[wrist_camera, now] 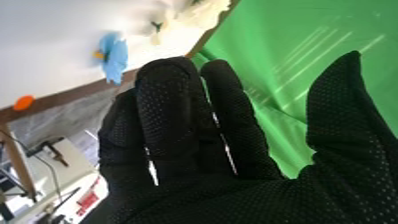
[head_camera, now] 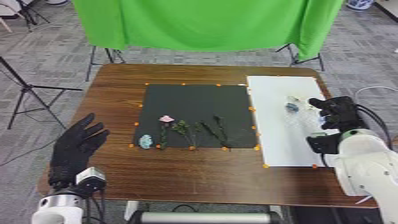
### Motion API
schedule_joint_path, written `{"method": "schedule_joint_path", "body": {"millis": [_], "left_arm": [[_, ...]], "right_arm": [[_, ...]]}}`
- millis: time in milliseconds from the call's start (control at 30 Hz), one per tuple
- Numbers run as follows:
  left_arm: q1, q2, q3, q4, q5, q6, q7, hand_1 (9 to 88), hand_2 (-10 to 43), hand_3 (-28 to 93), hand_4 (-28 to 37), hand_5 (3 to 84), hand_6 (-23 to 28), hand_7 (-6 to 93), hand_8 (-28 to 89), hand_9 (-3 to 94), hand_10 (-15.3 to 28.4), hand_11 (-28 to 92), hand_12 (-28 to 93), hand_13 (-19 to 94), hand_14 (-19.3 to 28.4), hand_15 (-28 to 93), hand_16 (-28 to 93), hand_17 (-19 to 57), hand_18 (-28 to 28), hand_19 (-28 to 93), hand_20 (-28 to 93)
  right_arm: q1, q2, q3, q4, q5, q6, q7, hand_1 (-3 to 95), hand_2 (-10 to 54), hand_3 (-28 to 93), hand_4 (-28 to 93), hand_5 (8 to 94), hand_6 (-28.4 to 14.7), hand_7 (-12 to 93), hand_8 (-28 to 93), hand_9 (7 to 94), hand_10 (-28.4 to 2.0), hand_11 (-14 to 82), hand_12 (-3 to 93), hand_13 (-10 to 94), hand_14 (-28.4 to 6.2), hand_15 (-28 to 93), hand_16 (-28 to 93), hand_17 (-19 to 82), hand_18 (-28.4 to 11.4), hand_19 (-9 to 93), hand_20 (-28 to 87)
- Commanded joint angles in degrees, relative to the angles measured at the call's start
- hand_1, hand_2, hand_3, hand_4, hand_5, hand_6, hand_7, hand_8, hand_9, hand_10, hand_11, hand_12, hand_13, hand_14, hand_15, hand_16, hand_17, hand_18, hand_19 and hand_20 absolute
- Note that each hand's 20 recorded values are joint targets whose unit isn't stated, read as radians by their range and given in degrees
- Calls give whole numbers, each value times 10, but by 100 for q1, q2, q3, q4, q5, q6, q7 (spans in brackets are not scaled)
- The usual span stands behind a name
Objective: Arrange flowers
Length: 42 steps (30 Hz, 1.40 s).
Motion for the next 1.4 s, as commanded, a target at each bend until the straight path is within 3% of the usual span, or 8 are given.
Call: {"method": "schedule_joint_path", "body": {"millis": [33, 367, 467, 533, 833, 967, 1300, 1400], "left_arm": [[13, -2, 26, 14, -27, -40, 31, 229, 50, 826, -232, 388, 100, 170, -109, 363, 195, 310, 107, 272, 263, 548, -94, -68, 245, 574, 279], [57, 114, 119, 46, -132, 33, 260, 229, 51, 826, -234, 389, 99, 170, -109, 363, 195, 309, 106, 274, 264, 549, -93, -63, 246, 587, 284], [44, 91, 96, 48, -102, 2, 205, 230, 51, 825, -233, 389, 99, 170, -109, 363, 196, 310, 106, 275, 264, 549, -93, -62, 246, 588, 285], [71, 117, 118, 38, -118, 27, 249, 229, 51, 826, -233, 389, 100, 171, -109, 363, 196, 309, 106, 275, 264, 550, -93, -62, 246, 588, 285], [45, 69, 124, 48, -71, -22, 163, 229, 51, 826, -233, 389, 100, 171, -109, 364, 195, 310, 106, 275, 264, 549, -94, -61, 247, 590, 285], [58, 42, 81, 38, -38, -61, 78, 229, 51, 825, -233, 389, 100, 171, -109, 364, 195, 311, 106, 275, 264, 549, -94, -61, 247, 590, 285], [-17, 37, 113, 74, -56, -56, 41, 230, 51, 826, -234, 389, 100, 170, -108, 364, 195, 311, 106, 276, 264, 549, -94, -61, 247, 591, 285], [42, 0, 68, 48, 9, -94, 8, 230, 52, 825, -234, 390, 100, 170, -109, 364, 195, 311, 106, 276, 264, 549, -94, -61, 247, 591, 284]], "right_arm": [[188, 268, -297, 238, -400, 191, 121, 224, 35, 844, -283, 529, -73, 199, -142, 529, -192, 211, 126, 628, -131, 822, 67, 267, -236, 932, 304], [649, 359, -666, 600, -351, 80, 164, 203, 52, 834, -283, 516, -81, 188, -140, 506, -206, 202, 124, 620, -133, 825, 64, 265, -236, 932, 291], [682, 403, -737, 605, -527, 80, 237, 179, 63, 834, -283, 510, -82, 184, -135, 500, -213, 197, 124, 614, -138, 827, 63, 264, -237, 932, 285], [661, 470, -768, 631, -706, -21, 372, 171, 65, 835, -283, 509, -81, 182, -134, 498, -217, 195, 125, 613, -139, 828, 62, 264, -238, 932, 282], [709, 275, -604, 753, -818, -969, 816, 117, 104, 828, -280, 505, -63, 162, -124, 467, -247, 148, 123, 579, -168, 829, 51, 252, -251, 924, 243], [655, 213, -539, 759, -682, -1113, 851, 107, 112, 819, -279, 496, -57, 151, -120, 465, -250, 139, 125, 577, -174, 829, 47, 252, -254, 927, 231], [998, 253, -889, 973, -662, -1281, 969, 98, 120, 821, -276, 484, -51, 148, -117, 470, -248, 143, 128, 581, -173, 830, 44, 255, -256, 932, 215], [1071, 245, -949, 1032, -691, -1339, 986, 97, 121, 823, -274, 479, -50, 149, -118, 468, -249, 141, 127, 580, -176, 828, 44, 256, -257, 932, 214]]}}
